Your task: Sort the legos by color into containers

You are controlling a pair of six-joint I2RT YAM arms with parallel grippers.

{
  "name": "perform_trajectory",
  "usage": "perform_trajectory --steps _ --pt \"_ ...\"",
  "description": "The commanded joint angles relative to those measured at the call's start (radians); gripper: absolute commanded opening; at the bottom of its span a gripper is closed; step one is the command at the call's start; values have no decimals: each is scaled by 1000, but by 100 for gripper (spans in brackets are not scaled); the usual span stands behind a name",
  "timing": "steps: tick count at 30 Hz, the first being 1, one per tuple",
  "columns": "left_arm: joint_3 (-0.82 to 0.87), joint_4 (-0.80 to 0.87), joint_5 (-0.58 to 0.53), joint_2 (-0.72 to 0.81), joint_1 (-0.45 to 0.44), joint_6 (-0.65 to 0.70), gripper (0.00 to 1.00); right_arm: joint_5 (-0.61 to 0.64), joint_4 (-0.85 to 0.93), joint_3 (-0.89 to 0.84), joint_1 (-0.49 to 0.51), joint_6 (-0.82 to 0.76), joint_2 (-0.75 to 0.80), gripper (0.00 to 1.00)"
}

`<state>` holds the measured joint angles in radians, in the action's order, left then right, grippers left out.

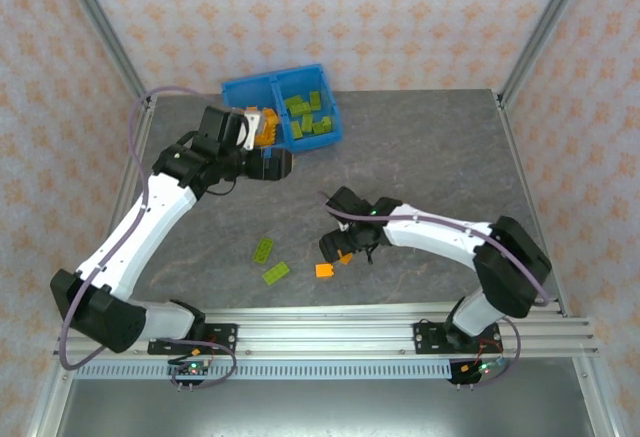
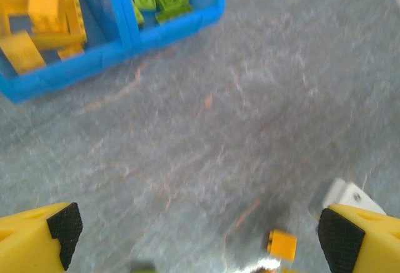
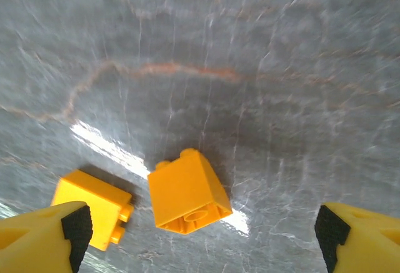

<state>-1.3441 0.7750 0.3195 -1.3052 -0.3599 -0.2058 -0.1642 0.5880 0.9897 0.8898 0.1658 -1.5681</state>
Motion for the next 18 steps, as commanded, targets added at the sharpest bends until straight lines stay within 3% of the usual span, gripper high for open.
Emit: perform_trajectory --steps 1,6,11,18 --pt "66 113 88 61 -8 141 100 50 19 4 23 -37 -40 90" --pt "113 179 102 113 -8 273 100 9 -2 -1 26 -45 -95 73" --pt "143 110 102 126 -9 290 100 38 24 12 27 -35 -131 54" --pt "174 90 297 135 -8 372 100 12 3 6 27 -5 -93 30"
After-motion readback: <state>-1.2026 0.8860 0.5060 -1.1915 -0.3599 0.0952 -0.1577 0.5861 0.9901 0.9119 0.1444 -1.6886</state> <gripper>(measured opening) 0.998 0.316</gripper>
